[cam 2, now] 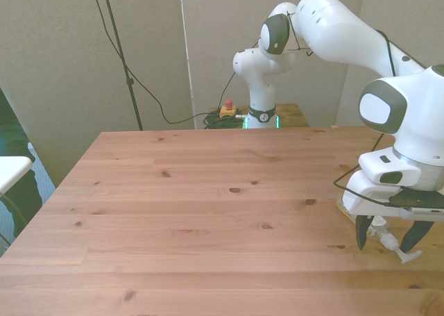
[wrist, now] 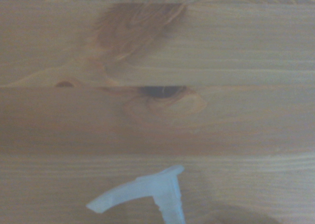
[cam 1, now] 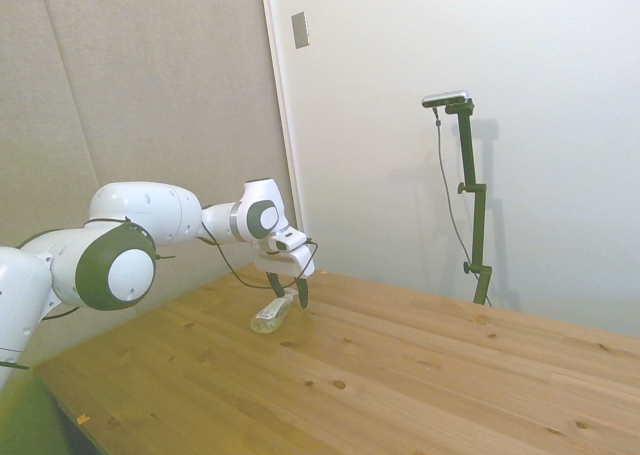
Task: Stand the sanitizer
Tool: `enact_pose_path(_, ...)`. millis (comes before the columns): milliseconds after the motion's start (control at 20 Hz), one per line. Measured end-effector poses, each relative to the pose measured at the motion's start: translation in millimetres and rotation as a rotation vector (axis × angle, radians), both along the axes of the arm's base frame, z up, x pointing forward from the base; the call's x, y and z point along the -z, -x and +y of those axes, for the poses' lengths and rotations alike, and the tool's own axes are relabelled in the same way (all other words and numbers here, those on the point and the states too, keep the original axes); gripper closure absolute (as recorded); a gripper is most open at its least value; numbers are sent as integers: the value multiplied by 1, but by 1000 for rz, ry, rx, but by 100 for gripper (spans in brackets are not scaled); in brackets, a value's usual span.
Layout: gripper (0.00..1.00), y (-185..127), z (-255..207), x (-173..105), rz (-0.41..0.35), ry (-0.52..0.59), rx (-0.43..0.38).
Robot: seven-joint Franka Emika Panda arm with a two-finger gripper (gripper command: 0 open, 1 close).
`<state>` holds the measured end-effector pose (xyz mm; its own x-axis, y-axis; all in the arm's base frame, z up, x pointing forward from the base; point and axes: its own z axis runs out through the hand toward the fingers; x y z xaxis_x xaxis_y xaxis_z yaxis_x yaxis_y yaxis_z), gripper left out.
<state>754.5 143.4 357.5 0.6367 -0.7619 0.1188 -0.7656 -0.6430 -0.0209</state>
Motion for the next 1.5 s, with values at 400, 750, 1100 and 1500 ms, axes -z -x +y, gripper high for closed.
enact_pose_path(400, 100, 2, -15, 1, 57, -19, 13)
enact_pose_path(750, 100, 1, -26, 2, 63, -22, 13)
enact_pose_path(1100, 100, -9, -47, -21, -33, -21, 57)
enact_pose_path(1500, 100, -9, -83, -79, -312, 9, 177)
